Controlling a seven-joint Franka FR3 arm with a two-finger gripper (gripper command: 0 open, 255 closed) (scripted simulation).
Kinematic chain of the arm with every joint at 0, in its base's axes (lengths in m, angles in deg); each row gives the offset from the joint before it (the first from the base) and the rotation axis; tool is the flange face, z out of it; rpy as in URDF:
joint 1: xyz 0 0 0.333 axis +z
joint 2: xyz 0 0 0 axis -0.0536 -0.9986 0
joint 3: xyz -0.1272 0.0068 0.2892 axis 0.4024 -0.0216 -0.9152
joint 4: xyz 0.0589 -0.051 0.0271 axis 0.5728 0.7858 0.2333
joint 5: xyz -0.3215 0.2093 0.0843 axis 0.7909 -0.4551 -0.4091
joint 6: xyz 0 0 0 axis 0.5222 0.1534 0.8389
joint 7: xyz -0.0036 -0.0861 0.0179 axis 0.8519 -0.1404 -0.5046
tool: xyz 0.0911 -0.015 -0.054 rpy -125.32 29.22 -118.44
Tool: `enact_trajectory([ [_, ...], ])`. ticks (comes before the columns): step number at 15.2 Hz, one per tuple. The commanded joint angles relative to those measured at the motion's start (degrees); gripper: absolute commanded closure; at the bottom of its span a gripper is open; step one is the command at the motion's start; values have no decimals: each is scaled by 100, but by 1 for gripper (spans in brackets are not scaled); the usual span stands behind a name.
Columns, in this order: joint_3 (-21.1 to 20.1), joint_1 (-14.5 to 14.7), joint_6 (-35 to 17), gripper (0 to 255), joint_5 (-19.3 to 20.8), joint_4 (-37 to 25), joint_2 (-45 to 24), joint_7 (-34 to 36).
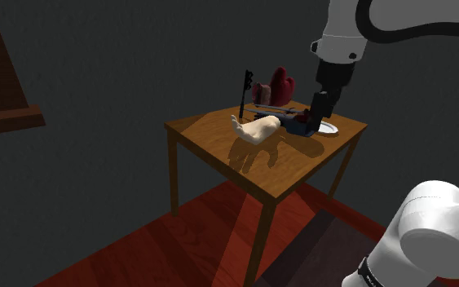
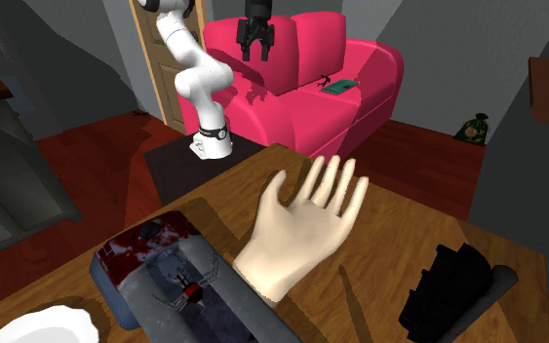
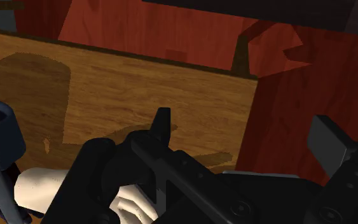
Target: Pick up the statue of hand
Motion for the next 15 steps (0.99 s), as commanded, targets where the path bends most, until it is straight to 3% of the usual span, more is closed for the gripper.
enact_trajectory([
  [1, 0, 0, 0, 0, 0, 0, 0, 0],
  [15, 567, -726, -872, 0, 2, -1826, -3220, 647],
])
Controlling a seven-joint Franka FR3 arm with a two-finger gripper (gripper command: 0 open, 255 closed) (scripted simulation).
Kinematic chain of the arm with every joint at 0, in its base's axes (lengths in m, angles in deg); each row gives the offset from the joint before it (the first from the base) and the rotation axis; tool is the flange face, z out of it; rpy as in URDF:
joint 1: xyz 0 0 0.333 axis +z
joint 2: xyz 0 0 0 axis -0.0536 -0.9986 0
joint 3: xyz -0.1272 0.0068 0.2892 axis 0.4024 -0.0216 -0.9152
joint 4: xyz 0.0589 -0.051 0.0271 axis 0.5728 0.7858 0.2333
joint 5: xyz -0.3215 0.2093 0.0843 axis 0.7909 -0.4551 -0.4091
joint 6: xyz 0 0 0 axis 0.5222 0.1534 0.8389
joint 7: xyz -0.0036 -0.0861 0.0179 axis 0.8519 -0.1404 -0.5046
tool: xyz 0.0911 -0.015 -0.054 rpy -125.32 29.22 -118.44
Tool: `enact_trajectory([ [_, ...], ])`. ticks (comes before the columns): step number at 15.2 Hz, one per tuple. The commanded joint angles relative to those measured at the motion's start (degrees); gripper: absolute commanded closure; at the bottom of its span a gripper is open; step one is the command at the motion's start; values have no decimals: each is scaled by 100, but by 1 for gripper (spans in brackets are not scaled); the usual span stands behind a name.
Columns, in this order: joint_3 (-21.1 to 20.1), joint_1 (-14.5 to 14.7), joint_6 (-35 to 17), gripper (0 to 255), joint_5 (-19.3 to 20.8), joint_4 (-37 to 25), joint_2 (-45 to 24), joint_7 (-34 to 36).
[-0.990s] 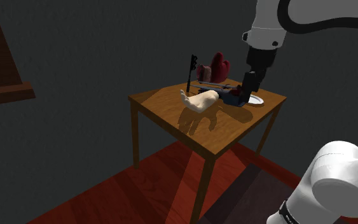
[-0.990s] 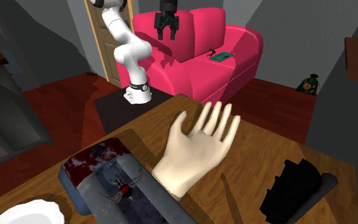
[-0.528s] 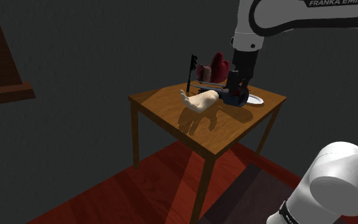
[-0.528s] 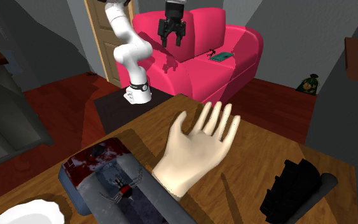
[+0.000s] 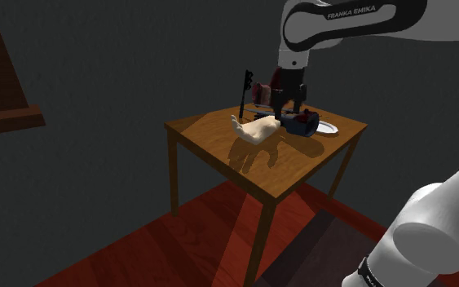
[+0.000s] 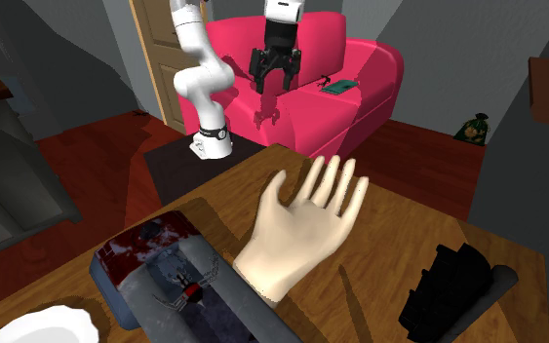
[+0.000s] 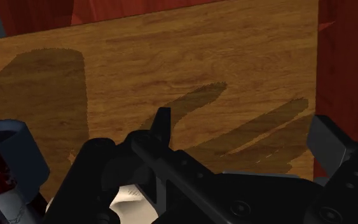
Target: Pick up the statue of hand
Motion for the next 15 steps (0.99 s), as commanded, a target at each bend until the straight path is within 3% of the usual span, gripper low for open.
enact_trajectory([
  [1, 90, -86, -71, 0, -31, -320, -467, 79],
  [8, 416, -385, -17, 0, -253, -1699, -2053, 261],
  [15, 696, -780, 354, 0, -623, -3449, -3715, 396],
])
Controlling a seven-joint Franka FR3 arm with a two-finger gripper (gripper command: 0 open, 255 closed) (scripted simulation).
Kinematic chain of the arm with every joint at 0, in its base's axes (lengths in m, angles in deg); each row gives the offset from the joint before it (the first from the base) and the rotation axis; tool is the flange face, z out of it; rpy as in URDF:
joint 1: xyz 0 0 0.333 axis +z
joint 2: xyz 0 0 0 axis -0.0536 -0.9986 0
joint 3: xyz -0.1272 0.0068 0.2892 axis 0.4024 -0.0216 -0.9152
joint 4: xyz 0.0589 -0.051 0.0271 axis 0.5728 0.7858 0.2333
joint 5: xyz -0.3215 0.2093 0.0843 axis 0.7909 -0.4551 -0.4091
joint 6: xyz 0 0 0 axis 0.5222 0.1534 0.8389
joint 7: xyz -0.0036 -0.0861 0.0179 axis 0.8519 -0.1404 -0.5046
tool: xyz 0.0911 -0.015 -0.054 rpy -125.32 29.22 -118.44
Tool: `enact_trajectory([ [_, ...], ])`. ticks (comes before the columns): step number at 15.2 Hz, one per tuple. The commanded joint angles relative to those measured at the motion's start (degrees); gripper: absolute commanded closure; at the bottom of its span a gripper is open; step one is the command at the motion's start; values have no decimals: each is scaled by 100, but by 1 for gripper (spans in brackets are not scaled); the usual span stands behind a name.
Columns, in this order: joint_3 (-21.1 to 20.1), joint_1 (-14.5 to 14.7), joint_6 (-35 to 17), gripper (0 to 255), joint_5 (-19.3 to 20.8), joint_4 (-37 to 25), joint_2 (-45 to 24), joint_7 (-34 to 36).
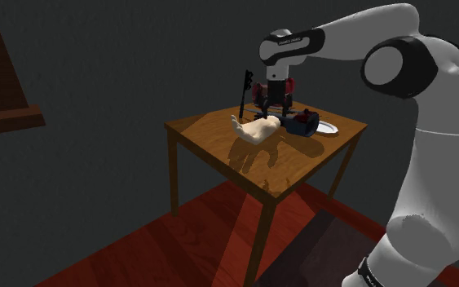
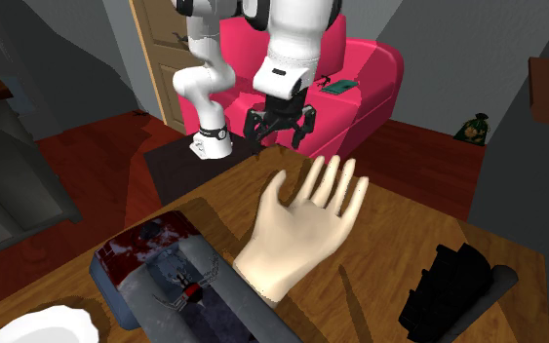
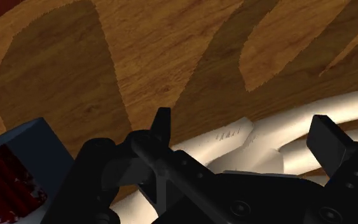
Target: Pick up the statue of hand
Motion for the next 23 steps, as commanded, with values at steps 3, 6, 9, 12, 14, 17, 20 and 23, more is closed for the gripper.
enact_trajectory([
  [3, 122, -284, 377, 0, -251, -1249, -1048, 107],
  [6, 179, -552, 767, 0, -442, -2366, -1898, 202],
  [9, 172, -539, 522, 0, -438, -2102, -1878, 203],
  [12, 169, -526, 293, 0, -440, -1875, -1881, 202],
  [14, 168, -521, 177, 0, -442, -1765, -1889, 202],
  [17, 167, -515, 171, 255, -441, -1753, -1883, 208],
  [20, 168, -520, 172, 255, -441, -1760, -1890, 203],
  [23, 169, -526, 174, 255, -442, -1770, -1897, 196],
])
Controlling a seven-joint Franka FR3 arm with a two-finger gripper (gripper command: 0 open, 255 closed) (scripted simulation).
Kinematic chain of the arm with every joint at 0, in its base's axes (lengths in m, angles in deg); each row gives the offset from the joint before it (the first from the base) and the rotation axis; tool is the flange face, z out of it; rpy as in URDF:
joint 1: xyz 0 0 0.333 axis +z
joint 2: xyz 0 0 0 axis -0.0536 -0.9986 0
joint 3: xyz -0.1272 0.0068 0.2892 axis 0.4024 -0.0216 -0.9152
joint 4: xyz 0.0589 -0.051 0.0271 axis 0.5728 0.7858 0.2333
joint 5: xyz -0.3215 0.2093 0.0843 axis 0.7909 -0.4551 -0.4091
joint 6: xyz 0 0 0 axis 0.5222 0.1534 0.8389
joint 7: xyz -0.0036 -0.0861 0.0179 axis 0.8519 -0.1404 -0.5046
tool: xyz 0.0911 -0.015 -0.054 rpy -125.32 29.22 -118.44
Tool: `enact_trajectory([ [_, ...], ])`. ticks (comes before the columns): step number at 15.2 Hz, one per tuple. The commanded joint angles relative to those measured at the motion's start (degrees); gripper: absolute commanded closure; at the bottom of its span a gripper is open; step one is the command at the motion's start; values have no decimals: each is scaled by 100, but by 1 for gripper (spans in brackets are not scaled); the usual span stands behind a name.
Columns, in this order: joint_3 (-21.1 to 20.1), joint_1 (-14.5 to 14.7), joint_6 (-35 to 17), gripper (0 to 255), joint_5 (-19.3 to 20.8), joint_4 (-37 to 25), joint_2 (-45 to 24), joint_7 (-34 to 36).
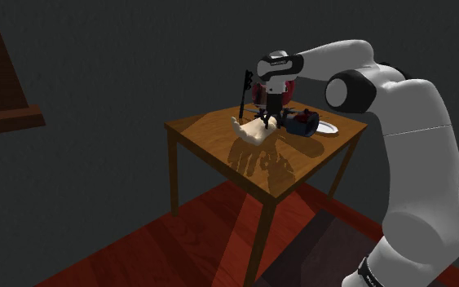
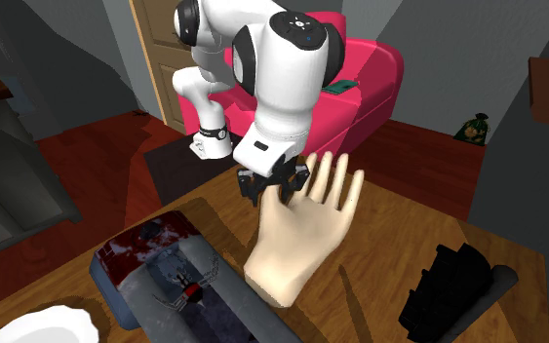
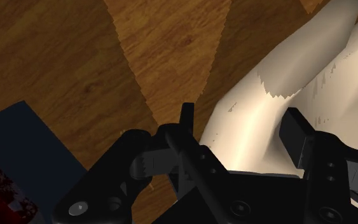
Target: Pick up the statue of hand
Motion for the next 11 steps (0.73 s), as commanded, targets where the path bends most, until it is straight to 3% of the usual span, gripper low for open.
enact_trajectory([
  [1, -3, 2, 3, 255, 0, 3, -22, -2],
  [11, 2, -38, 704, 255, 2, -715, -35, 2],
])
